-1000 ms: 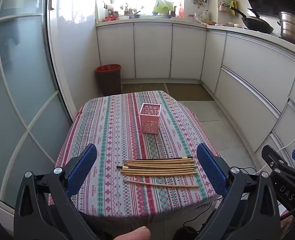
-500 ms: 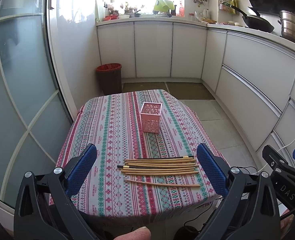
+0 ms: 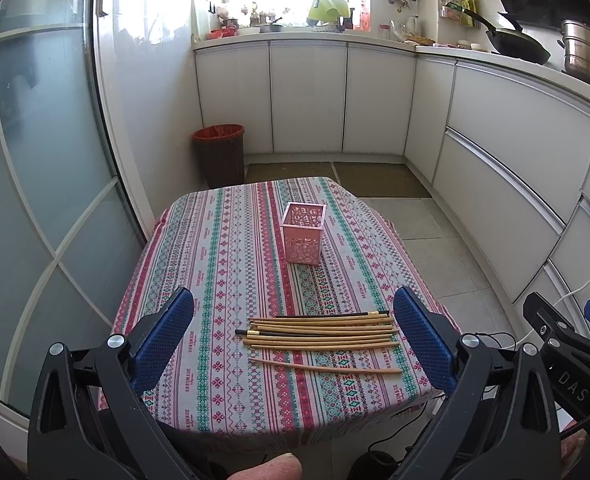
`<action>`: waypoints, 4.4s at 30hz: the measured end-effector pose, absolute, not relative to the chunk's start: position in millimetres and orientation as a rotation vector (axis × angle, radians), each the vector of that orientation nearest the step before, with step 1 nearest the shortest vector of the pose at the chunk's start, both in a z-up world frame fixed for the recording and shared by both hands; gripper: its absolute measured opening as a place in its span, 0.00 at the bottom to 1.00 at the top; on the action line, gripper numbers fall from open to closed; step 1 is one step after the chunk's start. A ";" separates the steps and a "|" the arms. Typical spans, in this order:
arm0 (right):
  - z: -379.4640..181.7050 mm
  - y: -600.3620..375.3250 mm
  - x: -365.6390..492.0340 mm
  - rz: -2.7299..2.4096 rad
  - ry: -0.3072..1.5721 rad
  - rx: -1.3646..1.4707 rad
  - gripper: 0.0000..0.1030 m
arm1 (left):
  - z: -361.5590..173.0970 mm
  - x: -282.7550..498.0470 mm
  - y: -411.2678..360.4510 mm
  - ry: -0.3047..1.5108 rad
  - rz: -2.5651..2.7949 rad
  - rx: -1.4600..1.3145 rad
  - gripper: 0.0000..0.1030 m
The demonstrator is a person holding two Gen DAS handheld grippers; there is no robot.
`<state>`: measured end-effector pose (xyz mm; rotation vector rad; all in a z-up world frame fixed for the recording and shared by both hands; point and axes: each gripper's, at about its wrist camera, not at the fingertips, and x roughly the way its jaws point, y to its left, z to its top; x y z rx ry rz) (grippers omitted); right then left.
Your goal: Organize utensils
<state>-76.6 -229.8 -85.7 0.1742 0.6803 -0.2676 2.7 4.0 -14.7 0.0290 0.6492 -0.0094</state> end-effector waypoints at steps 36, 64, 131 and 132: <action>-103.0 -252.0 -62.9 -0.300 0.749 0.214 0.95 | -43.0 36.5 32.2 0.783 0.061 -0.034 0.93; -156.9 -251.3 -13.3 -0.307 0.899 0.188 0.95 | -85.4 84.9 22.9 0.923 0.061 -0.006 0.93; -265.5 -315.8 51.1 -0.316 1.136 0.479 0.95 | -277.2 254.1 -114.2 1.270 -0.599 0.623 0.65; -265.8 -316.5 51.1 -0.315 1.138 0.484 0.95 | -277.3 252.6 -116.6 1.274 -0.614 0.638 0.61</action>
